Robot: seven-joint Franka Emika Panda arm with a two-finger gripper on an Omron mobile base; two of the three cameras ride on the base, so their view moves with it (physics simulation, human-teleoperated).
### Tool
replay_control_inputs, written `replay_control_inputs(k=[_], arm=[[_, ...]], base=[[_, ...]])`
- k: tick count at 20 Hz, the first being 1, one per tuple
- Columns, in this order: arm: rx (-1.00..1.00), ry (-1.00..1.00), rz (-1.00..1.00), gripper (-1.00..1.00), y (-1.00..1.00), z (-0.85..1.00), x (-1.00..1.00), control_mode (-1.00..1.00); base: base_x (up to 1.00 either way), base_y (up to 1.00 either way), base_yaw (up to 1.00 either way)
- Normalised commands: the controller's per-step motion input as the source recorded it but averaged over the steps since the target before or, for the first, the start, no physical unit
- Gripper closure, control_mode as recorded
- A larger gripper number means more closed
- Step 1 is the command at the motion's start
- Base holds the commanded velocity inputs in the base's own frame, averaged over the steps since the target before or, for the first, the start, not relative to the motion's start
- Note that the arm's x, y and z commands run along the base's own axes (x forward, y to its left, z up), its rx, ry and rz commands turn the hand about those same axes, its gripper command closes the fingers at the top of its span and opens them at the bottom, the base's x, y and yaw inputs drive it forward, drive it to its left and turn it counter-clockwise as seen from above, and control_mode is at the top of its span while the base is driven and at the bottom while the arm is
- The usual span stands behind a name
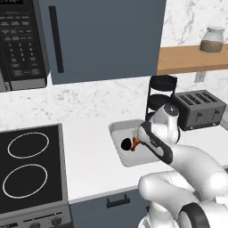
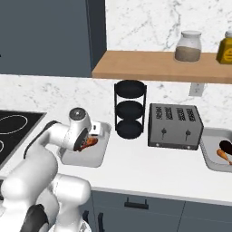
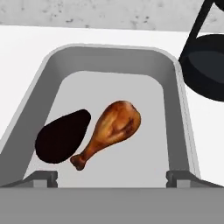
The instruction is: Place one avocado and one chicken drumstick in each tupperware on the nearby counter, to pack two identical lunches.
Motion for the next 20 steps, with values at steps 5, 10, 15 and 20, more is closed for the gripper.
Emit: replay_control_inputs(k=[5,10,15,20], arm=[[0.18,-0.34,-0.11,-1.00,-0.73,0.44,-1.00,-1.00],[0.32,-0.45,-0.01,-1.00,-0.88,0.24,-1.00,-1.00],[0.45,-0.30,0.01,-1.00,-0.93,0.01,-0.70,-1.00],[0.12,-0.07,0.00,-1.00,-1.00,-0.01,-0.74,-1.00]], base=[[0.00,0.00,0.00],[0.00,0.00,0.00],[0.00,0.00,0.00],[0.00,0.00,0.00]])
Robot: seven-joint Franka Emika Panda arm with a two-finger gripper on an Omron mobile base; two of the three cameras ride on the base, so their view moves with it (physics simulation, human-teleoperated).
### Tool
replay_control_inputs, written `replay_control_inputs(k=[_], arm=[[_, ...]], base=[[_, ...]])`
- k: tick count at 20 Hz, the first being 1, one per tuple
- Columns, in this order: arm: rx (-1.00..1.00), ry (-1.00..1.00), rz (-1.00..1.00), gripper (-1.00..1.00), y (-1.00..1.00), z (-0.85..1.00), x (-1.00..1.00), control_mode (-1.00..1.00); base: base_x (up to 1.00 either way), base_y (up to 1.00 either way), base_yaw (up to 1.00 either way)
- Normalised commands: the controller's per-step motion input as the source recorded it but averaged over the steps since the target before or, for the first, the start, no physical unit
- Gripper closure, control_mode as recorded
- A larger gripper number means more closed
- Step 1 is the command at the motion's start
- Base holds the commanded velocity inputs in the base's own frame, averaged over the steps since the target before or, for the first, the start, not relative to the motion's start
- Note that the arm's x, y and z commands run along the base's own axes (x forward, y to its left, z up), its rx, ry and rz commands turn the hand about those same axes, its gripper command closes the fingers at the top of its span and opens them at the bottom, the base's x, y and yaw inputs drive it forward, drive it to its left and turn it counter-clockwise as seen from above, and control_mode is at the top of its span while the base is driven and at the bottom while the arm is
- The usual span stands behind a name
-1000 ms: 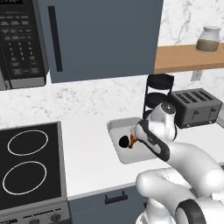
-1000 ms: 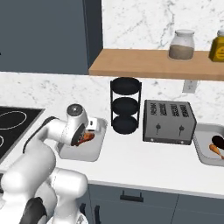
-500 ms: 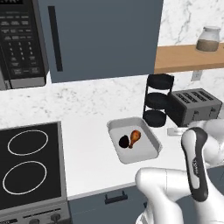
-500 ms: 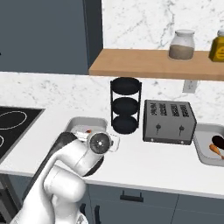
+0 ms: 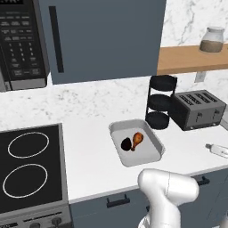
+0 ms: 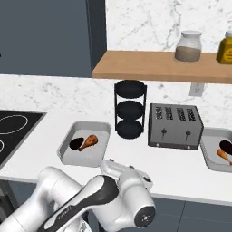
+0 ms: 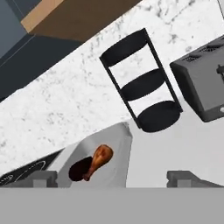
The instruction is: Place one avocado and one chicken drumstick in each tupperware on the nearby counter, to pack two identical lunches.
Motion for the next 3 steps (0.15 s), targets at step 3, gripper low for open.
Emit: replay_control_inputs(k=[3], arm=[[0.00,0.00,0.00,-1.00,-0.66,-0.01,-0.48,-1.00]], base=[[0.00,0.00,0.00]])
